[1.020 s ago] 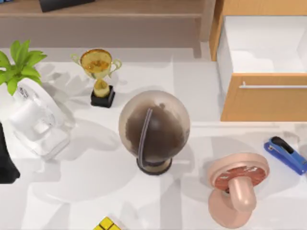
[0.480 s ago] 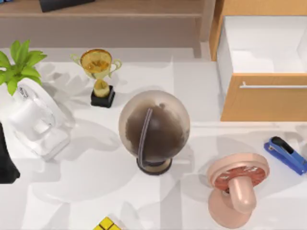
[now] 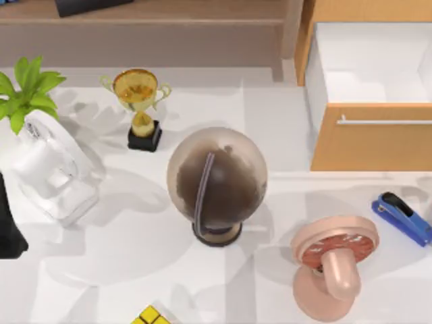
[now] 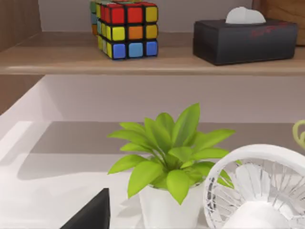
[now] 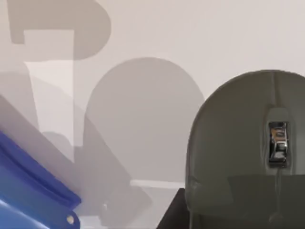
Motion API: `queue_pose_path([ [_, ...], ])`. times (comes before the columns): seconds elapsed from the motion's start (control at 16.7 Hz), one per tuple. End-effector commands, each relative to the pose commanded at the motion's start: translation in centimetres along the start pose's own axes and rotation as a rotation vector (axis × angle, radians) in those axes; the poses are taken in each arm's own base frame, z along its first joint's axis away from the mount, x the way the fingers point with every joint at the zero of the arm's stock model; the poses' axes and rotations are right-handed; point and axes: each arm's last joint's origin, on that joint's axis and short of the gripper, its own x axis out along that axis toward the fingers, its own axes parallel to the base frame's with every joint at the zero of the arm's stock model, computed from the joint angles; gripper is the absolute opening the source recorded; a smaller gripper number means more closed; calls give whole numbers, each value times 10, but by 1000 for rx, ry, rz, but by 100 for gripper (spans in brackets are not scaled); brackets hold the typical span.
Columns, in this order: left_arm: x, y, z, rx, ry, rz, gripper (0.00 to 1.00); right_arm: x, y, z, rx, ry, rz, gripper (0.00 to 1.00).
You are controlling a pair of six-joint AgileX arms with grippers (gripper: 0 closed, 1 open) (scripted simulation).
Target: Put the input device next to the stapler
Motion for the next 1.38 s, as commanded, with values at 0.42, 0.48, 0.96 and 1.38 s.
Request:
queue_pose_path([
  [0.42, 0, 0, 0, 0, 0, 0, 100, 0, 0, 0, -3, 2, -8, 0],
  [0.48, 0, 0, 0, 0, 0, 0, 100, 1, 0, 0, -4, 1, -8, 0],
  [0.96, 0, 0, 0, 0, 0, 0, 100, 6, -1, 3, -4, -23, -3, 0],
  [1.38, 0, 0, 0, 0, 0, 0, 100, 17, -1, 1, -2, 1, 4, 0],
])
